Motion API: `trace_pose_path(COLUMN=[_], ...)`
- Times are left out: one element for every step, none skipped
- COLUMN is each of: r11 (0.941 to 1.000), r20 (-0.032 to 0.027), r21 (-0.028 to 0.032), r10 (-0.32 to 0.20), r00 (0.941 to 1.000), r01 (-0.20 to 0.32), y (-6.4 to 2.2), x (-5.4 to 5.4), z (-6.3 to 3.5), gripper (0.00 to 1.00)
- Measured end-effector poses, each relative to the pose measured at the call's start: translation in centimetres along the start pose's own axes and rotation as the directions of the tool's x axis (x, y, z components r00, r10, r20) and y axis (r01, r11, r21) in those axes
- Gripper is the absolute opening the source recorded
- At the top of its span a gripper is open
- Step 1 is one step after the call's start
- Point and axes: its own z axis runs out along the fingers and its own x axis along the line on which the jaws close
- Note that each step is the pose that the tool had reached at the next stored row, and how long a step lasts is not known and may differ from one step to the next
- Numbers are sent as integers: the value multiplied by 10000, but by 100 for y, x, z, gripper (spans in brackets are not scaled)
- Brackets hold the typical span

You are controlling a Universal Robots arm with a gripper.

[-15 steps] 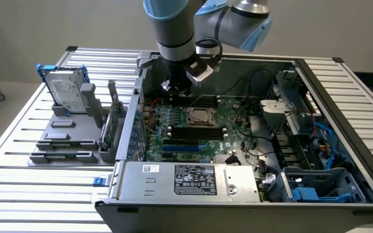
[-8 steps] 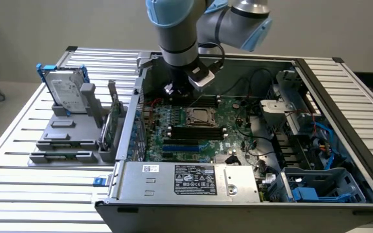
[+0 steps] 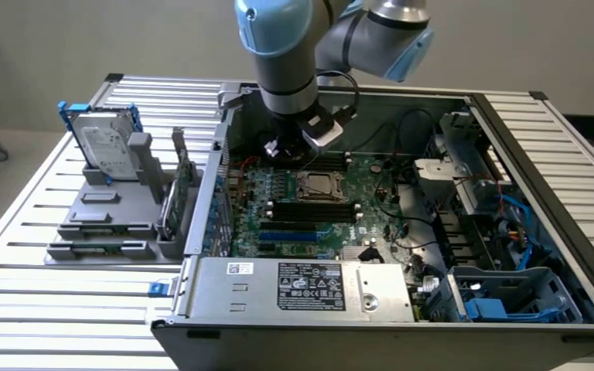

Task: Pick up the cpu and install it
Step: 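Install the first cpu locking lever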

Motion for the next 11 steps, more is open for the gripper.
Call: trace_pose_path(r11=[10000,10000,10000,10000,10000,10000,10000,10000,10000,10000,10000], r20=[0,-1,-1,0,-3,-3,-8,-5,-1,1,1], r21=[-1,0,-1,-3,-5,-8,-7,-7,-7,-8,-10], r10=[2,3,5,8,14,21,25,27,29,37,49], r00=[10000,10000,10000,10000,10000,10000,10000,10000,10000,10000,10000], r01=[-2,-3,-5,-8,-14,-21,-25,-27,-29,-37,-49], y=[-3,-8,-14,-26,-41,-52,-56,-56,-56,-56,-58], x=[2,4,5,10,16,20,20,19,19,19,18], z=[21,41,62,84,108,129,143,151,152,151,151], gripper=[11,11,11,11,11,11,11,11,11,11,11])
